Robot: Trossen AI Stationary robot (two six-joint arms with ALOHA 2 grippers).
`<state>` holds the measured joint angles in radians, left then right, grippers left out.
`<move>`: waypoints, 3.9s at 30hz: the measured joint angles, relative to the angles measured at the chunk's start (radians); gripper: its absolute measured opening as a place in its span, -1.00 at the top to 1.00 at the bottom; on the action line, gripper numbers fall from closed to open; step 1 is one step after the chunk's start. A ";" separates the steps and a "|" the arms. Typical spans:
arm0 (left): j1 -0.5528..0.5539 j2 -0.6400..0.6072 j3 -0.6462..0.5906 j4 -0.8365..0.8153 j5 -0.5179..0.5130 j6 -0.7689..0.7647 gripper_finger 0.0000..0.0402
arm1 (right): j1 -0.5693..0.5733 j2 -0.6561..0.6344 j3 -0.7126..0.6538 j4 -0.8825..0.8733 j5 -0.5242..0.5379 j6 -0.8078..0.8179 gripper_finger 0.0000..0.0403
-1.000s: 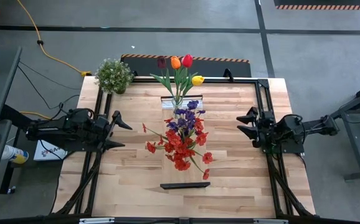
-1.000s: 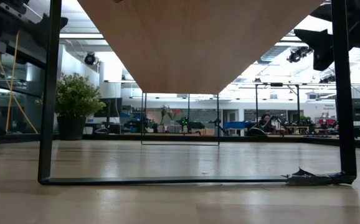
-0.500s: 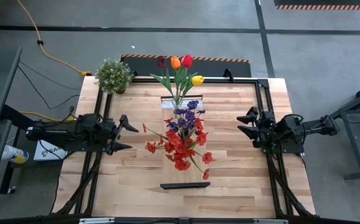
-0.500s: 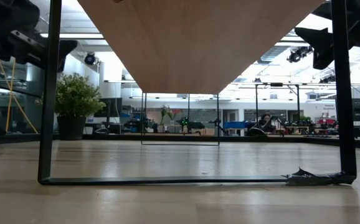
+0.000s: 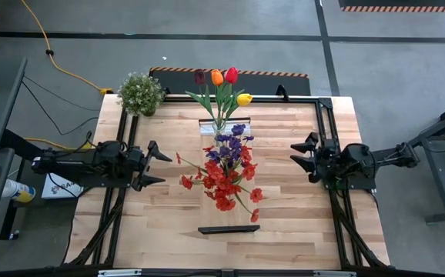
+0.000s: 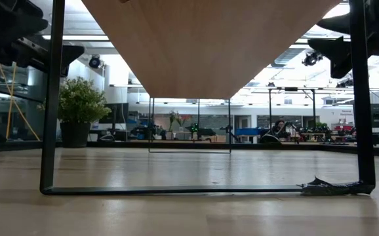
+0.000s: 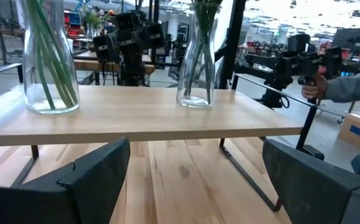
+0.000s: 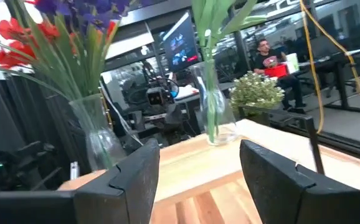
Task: Pick and place flowers into a vace then onto a shelf
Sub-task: Return to Home Position
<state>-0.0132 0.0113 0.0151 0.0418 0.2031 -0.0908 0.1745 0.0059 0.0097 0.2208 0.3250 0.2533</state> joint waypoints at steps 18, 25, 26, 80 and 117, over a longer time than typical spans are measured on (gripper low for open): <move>0.000 0.000 -0.002 -0.010 -0.058 0.008 -0.98 | 0.000 0.011 0.000 -0.162 -0.105 0.054 -0.06; 0.000 0.000 -0.002 -0.014 -0.076 0.034 -0.98 | 0.000 0.014 0.000 -0.166 -0.114 0.073 -0.07; 0.000 0.000 -0.002 -0.014 -0.077 0.034 -0.98 | 0.000 0.014 0.000 -0.167 -0.115 0.084 -0.07; 0.000 0.000 -0.003 -0.014 -0.077 0.033 -0.98 | 0.000 0.014 -0.001 -0.171 -0.112 0.086 -0.05; 0.000 0.000 -0.003 -0.014 -0.077 0.033 -0.98 | 0.000 0.014 -0.001 -0.171 -0.112 0.086 -0.08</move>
<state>-0.0132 0.0116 0.0120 0.0280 0.1257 -0.0578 0.1747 0.0204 0.0090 0.0498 0.2134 0.3393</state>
